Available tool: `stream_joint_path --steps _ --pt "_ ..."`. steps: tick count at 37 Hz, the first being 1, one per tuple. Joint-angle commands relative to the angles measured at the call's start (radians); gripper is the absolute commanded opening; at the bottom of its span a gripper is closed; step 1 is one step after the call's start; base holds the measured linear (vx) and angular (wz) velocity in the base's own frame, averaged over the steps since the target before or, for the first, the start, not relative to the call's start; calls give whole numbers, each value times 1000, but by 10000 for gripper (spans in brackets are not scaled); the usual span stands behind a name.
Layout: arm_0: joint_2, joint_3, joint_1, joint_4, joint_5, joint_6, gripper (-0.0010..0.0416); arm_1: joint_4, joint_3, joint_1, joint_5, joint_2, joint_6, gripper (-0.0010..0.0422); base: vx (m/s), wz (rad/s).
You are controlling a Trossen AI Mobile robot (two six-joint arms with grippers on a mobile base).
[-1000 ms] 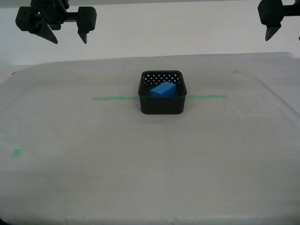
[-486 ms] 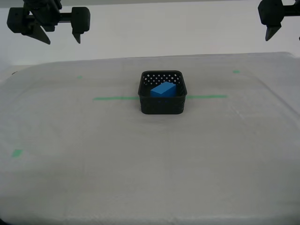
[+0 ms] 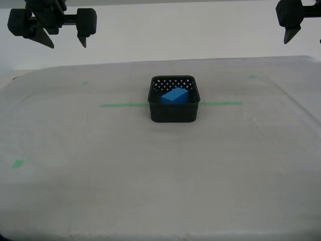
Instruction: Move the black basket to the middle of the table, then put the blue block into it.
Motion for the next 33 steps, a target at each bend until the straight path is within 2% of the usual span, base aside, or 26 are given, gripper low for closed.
stream_joint_path --steps 1,33 --pt "-1 1 0 2 -1 -2 398 0 1 0 -4 0 -2 400 0 0" --pt "-1 1 0 2 -1 -2 399 0 1 0 -4 0 -2 400 0 0"
